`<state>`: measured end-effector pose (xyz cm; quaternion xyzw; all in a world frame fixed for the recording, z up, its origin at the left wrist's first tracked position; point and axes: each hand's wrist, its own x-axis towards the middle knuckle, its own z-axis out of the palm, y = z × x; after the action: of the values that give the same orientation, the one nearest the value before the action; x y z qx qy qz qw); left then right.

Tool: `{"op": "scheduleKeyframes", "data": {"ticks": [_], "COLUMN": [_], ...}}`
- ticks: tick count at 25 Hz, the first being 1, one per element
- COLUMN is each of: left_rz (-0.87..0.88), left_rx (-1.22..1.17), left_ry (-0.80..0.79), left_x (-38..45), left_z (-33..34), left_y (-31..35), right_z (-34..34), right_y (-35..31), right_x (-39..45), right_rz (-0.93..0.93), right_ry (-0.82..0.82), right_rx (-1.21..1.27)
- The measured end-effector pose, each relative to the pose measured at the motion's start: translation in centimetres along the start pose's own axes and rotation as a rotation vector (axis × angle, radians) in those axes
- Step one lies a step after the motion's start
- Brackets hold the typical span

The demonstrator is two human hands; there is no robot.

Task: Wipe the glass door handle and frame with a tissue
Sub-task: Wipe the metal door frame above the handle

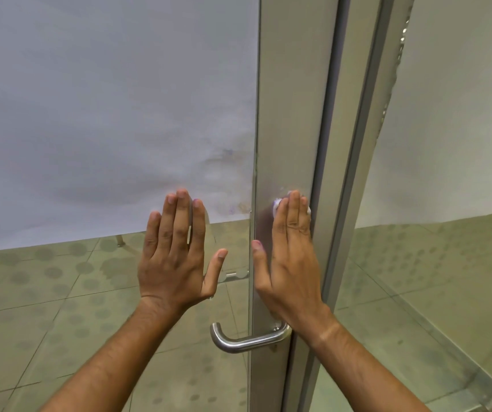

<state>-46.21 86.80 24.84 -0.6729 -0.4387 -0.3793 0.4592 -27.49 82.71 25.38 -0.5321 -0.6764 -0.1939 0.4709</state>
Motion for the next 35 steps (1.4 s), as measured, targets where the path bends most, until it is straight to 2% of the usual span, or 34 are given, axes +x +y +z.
{"op": "scheduleKeyframes", "data": {"ticks": [4, 9, 14, 16, 19, 21, 24, 26, 31, 33, 35], "left_rz": [0.000, -0.001, 0.001, -0.001, -0.001, -0.002, -0.001, -0.002, 0.001, 0.002, 0.002], "left_rx": [-0.003, 0.000, -0.006, -0.003, -0.006, 0.002, -0.006, -0.004, 0.004, -0.006, -0.001], "left_ry": [0.004, 0.007, -0.001, 0.001, 0.002, 0.004, 0.003, 0.006, 0.001, 0.000, 0.002], "left_x": [0.1, 0.2, 0.2, 0.2, 0.2, 0.2, 0.2, 0.2, 0.1, 0.2, 0.2], "left_z": [-0.1, -0.3, -0.2, -0.3, -0.3, -0.2, -0.1, -0.1, -0.2, -0.1, 0.0], "left_y": [0.0, 0.2, 0.0, 0.1, 0.1, 0.1, 0.0, 0.0, 0.0, 0.0, -0.1], "right_z": [-0.8, -0.4, -0.6, -0.6, -0.1, 0.4, 0.9, 0.8, 1.3, 1.6, 1.7], "right_y": [1.3, -0.1, 0.8, 0.6, -0.2, -0.3, 1.2, 2.4, 0.6, -0.4, 0.0], "right_x": [-0.9, 0.6, -1.1, -1.5, 0.3, 0.6, -2.4, -4.6, -3.0, -1.3, -1.0], "right_rz": [-0.120, 0.058, -0.109, -0.032, 0.099, 0.034, -0.154, -0.185, 0.106, 0.136, 0.050], "right_ry": [-0.048, 0.021, -0.064, -0.066, 0.018, 0.019, -0.126, -0.203, -0.063, 0.011, 0.010], "right_rx": [-0.079, 0.000, -0.075, -0.053, 0.043, 0.042, -0.074, -0.131, 0.010, 0.044, -0.004]}}
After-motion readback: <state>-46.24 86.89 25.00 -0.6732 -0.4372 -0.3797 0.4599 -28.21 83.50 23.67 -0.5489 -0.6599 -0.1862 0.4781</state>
